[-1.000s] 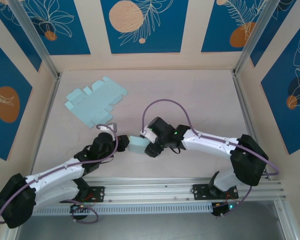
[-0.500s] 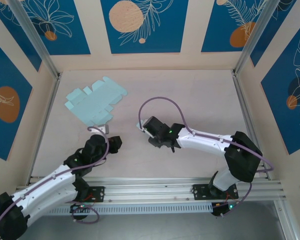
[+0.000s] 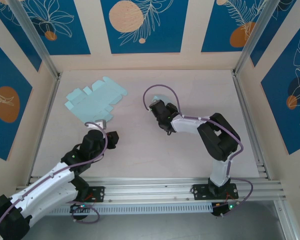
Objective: Fold the paper box
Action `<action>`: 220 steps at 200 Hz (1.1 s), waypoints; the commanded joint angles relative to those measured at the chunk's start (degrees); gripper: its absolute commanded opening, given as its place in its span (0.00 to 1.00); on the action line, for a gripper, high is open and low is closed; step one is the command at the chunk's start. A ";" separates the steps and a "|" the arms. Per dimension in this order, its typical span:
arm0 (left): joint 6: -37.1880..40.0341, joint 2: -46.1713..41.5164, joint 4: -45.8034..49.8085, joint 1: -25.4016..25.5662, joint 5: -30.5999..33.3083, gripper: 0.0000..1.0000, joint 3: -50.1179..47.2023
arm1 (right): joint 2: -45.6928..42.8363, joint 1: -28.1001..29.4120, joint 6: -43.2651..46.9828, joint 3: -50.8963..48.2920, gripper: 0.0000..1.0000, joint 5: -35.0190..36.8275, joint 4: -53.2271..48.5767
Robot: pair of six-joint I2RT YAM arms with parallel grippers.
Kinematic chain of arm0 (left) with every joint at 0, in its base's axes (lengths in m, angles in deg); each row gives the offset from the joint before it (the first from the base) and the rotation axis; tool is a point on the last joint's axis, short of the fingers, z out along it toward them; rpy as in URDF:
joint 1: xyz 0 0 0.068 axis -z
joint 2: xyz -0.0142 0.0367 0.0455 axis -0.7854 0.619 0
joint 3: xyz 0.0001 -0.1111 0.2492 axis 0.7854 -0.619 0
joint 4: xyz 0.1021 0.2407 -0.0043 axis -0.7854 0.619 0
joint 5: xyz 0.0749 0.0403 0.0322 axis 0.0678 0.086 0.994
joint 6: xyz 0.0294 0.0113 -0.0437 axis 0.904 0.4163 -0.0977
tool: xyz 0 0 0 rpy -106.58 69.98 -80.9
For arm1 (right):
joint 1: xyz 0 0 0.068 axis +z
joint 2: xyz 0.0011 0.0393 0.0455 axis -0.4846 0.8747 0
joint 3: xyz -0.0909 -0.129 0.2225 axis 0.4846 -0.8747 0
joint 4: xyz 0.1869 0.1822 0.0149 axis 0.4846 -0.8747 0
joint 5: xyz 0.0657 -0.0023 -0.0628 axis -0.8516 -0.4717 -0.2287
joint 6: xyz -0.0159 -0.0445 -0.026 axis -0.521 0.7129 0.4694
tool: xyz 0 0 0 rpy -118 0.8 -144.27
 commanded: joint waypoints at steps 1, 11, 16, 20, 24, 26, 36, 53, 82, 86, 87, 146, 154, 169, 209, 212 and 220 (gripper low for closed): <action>1.57 0.04 0.71 -1.47 1.31 0.28 1.74 | 1.95 0.10 4.94 0.75 0.52 -2.21 5.17; 1.43 -0.01 0.77 -1.85 1.13 0.28 1.71 | 1.64 0.24 3.86 0.50 0.59 -3.06 4.44; 1.41 -0.13 0.72 -2.06 1.09 0.28 1.70 | 1.26 0.26 3.01 0.27 0.62 -3.62 3.88; 1.40 -0.12 0.80 -2.15 1.00 0.28 1.62 | 0.91 0.26 2.25 0.02 0.65 -4.18 3.31; 1.40 -0.13 0.80 -2.25 0.92 0.28 1.61 | 0.49 0.34 1.53 -0.32 0.68 -4.58 2.89; 1.29 -0.12 0.76 -2.29 0.85 0.28 1.57 | 0.34 0.35 1.11 -0.45 0.70 -4.87 2.68; 1.35 -0.05 0.73 -2.61 0.53 0.28 1.52 | -0.87 0.51 -0.84 -1.20 0.75 -5.97 1.35; 1.40 0.26 0.71 -2.98 0.00 0.29 1.52 | -3.32 0.94 -3.56 -2.96 0.83 -6.92 0.43; 1.92 1.06 0.25 -3.53 -0.26 0.35 1.85 | -9.52 1.84 -13.18 -2.50 0.87 -10.99 -5.95; 2.12 1.35 0.35 -3.72 -0.11 0.37 1.94 | -10.13 1.84 -14.66 -2.13 0.86 -11.80 -6.81; 2.16 1.35 0.35 -3.76 -0.08 0.37 1.95 | -10.46 1.84 -15.18 -2.02 0.86 -12.09 -7.20; 7.83 7.33 2.96 -13.62 -1.10 1.00 9.27 | -14.72 0.69 -43.60 5.68 0.69 -31.15 -20.39; 8.23 8.27 3.07 -16.01 -1.74 1.00 10.31 | -14.03 0.34 -45.64 5.97 0.66 -34.79 -20.66; 8.76 10.35 2.54 -20.27 -2.90 1.00 11.90 | -12.18 0.15 -48.35 6.64 0.65 -40.04 -20.66; 9.10 18.66 1.36 -35.31 -11.15 1.00 15.22 | -4.57 -0.65 -51.80 10.14 0.64 -44.84 -24.36; 8.97 19.19 1.09 -36.36 -11.81 1.00 15.37 | -4.17 -0.81 -51.93 10.28 0.64 -44.89 -24.58; 8.56 20.70 0.29 -39.08 -13.57 1.00 15.46 | -3.00 -1.20 -52.30 10.56 0.64 -44.82 -25.09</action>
